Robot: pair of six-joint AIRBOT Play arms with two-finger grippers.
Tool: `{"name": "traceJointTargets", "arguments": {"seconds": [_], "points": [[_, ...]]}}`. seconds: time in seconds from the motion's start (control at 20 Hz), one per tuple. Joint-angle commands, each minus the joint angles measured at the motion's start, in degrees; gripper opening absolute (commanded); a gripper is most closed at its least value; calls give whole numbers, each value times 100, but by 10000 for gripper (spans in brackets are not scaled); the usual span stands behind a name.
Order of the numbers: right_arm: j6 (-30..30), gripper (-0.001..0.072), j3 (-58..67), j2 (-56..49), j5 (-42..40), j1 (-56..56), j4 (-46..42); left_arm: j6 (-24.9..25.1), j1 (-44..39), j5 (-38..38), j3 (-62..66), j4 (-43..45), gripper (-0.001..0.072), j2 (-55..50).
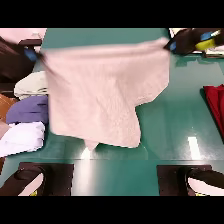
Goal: Fold the shirts.
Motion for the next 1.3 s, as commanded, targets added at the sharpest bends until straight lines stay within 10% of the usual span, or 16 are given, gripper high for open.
{"name": "traceJointTargets", "arguments": {"seconds": [0.0,0.4,0.55,0.95,1.25], "points": [[37,9,0,-667,986,313,28,-46,-389,-396,-1711,273,21,-39],[131,9,0,-986,1209,516,-332,-52,-2382,678,-4229,-234,26,-39],[133,10,0,-986,1211,516,-422,-79,-2455,1200,-4186,-435,494,-39],[131,10,0,-988,1182,518,-415,-431,-203,2006,-3220,988,492,-190],[133,10,0,-988,1196,522,-411,970,295,2000,-3130,551,492,-2085]]}}
